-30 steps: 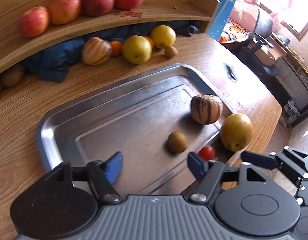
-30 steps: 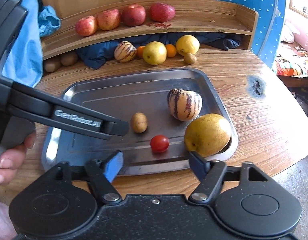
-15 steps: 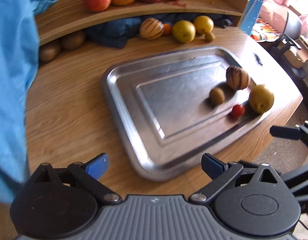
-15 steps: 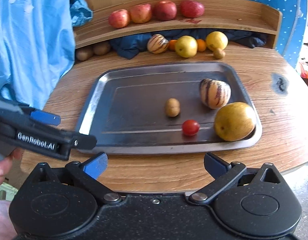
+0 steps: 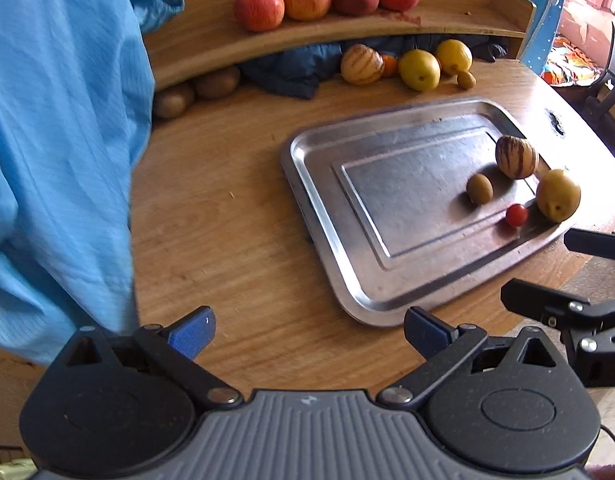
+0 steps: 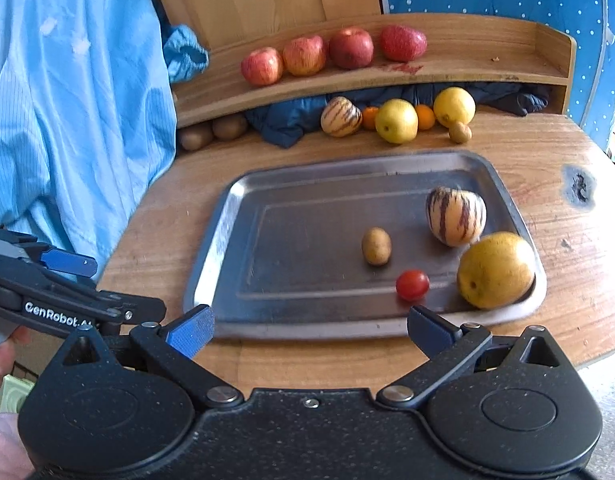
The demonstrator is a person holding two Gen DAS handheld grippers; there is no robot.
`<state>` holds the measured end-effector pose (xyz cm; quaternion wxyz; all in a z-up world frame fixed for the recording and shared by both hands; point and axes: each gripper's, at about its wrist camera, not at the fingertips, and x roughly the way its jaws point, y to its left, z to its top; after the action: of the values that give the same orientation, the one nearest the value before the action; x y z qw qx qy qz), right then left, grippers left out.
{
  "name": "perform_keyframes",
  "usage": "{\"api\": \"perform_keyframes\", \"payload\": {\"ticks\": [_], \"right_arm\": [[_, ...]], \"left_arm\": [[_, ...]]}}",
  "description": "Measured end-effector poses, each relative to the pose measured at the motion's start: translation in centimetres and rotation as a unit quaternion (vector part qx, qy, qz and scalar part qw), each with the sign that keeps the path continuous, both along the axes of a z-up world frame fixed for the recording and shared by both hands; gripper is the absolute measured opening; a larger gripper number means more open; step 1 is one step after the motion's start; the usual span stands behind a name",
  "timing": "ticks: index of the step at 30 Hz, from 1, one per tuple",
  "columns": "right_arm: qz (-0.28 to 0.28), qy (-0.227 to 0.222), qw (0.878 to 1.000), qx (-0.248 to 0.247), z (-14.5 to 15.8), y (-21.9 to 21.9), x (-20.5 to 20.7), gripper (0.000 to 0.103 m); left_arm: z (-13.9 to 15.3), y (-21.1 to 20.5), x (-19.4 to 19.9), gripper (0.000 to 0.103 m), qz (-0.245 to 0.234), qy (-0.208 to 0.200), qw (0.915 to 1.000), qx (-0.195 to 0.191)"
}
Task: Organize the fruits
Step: 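Move both open tools from the tray back toward the fruit row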
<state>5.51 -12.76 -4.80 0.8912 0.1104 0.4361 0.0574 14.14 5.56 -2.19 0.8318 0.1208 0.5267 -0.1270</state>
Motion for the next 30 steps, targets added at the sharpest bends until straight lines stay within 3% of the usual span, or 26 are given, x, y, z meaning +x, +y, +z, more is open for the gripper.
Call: {"api": "perform_keyframes", "payload": {"ticks": [11,30], "right_arm": [[-0.04,-0.04,0.998,-0.02,1.3,-1.5,3.0,0.102],[-0.083,-0.071,0.986,-0.122,0.9,-2.1,8.2,0.102]], "left_arm": [[1.7,-2.2,4.0,0.102,-0.035,-0.046,0.9983,0.009],[1.1,-6.1,14.0,0.102,-0.06,-0.087,0.9935,-0.045]]}}
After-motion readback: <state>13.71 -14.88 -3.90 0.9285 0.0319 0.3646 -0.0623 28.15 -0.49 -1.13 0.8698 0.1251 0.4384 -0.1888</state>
